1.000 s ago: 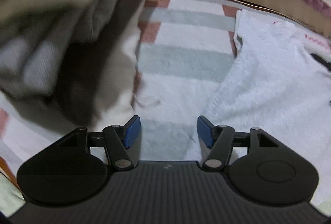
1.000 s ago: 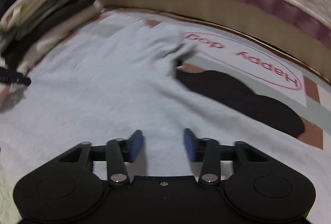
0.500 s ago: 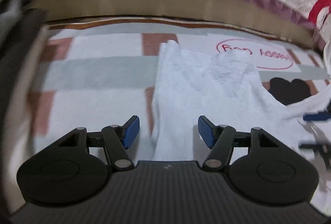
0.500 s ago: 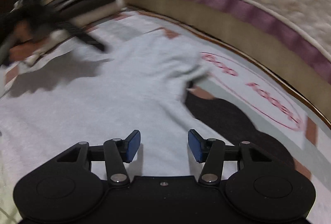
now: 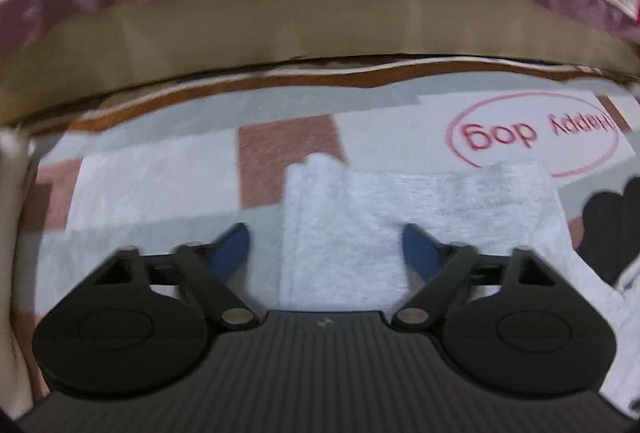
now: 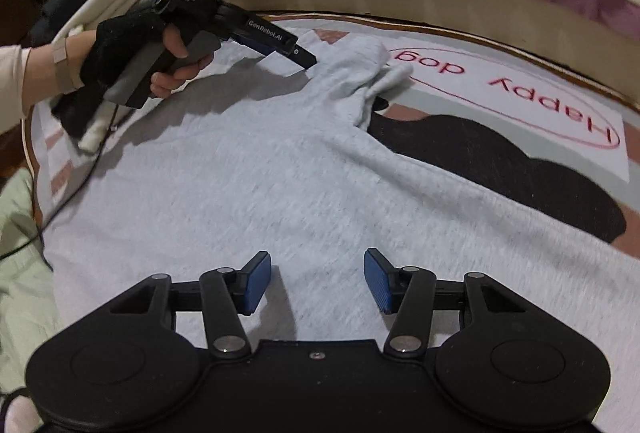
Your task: Fold clothes
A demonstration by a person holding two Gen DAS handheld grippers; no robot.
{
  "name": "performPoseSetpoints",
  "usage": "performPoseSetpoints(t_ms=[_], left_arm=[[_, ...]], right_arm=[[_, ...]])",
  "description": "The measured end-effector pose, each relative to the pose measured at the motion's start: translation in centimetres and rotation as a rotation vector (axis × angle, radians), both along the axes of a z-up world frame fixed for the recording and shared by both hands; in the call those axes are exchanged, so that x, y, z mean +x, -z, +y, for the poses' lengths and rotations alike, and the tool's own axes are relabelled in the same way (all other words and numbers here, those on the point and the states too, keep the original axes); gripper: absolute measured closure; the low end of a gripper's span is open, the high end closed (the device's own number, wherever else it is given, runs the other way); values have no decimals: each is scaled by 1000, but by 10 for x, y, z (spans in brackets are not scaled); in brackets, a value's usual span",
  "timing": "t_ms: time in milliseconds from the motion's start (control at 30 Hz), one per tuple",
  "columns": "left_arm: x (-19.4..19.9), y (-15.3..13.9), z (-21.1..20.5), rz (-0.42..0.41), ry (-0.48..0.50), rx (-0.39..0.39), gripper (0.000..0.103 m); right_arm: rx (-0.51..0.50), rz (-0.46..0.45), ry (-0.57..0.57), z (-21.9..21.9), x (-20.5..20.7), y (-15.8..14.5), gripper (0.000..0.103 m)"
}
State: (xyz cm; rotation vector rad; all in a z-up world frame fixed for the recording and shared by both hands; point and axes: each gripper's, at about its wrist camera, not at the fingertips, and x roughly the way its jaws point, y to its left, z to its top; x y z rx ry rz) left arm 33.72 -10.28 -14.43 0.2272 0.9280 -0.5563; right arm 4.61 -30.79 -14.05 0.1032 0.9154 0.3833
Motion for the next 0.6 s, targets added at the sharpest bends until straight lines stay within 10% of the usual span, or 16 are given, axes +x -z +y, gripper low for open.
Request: performPoseSetpoints(t_ms=[67, 400, 600], left_arm=[[-5, -7, -2, 28, 60, -49, 98], [-151, -78, 56, -158, 210, -385, 98], [-250, -59, 89, -27, 213, -288, 98]], right_arm=[[11, 9, 11, 1, 3, 0, 45], [207, 52, 154, -16, 10, 5, 37], [924, 216, 528, -80, -3, 51, 35]])
